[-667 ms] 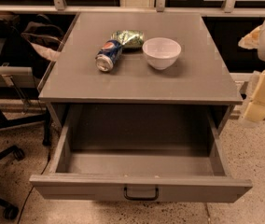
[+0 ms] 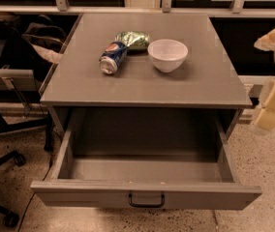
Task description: Close top drawer
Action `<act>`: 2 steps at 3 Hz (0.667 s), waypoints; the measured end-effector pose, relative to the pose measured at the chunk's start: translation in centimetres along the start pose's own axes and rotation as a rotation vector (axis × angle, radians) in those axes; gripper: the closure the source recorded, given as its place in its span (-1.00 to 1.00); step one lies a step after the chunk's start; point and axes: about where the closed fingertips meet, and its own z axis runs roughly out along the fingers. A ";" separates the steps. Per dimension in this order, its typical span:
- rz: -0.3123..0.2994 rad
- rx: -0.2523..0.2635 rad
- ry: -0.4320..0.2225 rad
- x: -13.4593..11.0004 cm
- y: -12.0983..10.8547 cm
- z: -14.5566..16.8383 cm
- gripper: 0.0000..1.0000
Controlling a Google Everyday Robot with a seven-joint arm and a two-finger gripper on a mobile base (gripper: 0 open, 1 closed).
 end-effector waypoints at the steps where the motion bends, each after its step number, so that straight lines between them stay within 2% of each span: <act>1: 0.050 0.080 -0.054 0.9 1.0 -0.6 -1.00; 2: 0.137 0.181 -0.142 2.7 2.5 -0.9 -1.00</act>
Offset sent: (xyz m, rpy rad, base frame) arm -0.0458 -0.0356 -0.0091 0.1995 -0.3159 -0.2256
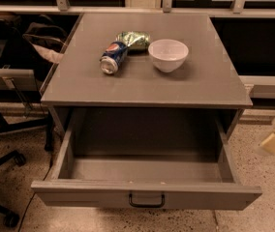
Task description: Close top drawer
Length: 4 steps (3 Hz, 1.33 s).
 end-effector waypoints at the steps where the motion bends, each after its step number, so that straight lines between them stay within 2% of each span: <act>1: 0.044 0.017 -0.055 1.3 0.6 0.4 -1.00; 4: 0.045 0.017 -0.064 1.1 0.7 0.4 0.47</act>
Offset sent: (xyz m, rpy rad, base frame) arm -0.0064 -0.0072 -0.0102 0.0558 -0.0286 -0.0194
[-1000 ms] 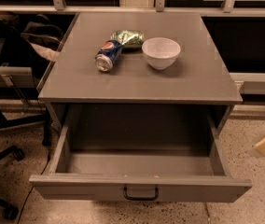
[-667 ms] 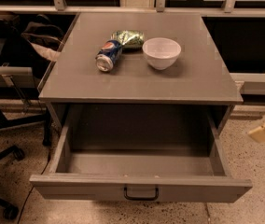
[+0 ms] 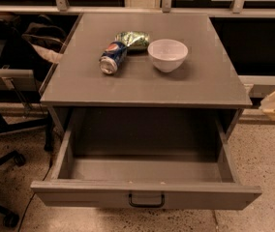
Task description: Close top drawer
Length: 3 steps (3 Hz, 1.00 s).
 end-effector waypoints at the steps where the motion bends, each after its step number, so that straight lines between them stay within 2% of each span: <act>1: -0.044 -0.030 -0.034 -0.3 0.4 0.2 0.93; 2: -0.138 -0.142 -0.105 -0.9 1.7 1.5 1.00; 3: -0.222 -0.251 -0.159 -0.4 3.1 2.9 1.00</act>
Offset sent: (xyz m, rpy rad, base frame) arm -0.0066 0.0321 -0.0331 0.0890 0.0779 0.4061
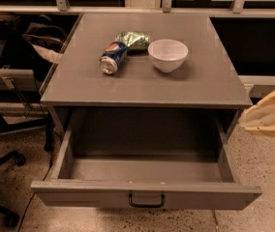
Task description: Close top drawer
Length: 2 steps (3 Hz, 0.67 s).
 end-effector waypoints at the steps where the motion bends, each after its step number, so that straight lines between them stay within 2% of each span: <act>1: -0.065 -0.083 -0.043 1.1 1.1 1.1 1.00; 2: -0.043 -0.069 -0.045 2.4 2.2 1.1 1.00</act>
Offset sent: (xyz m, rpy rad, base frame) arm -0.0252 -0.0335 -0.0400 0.0337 -0.0218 -0.0324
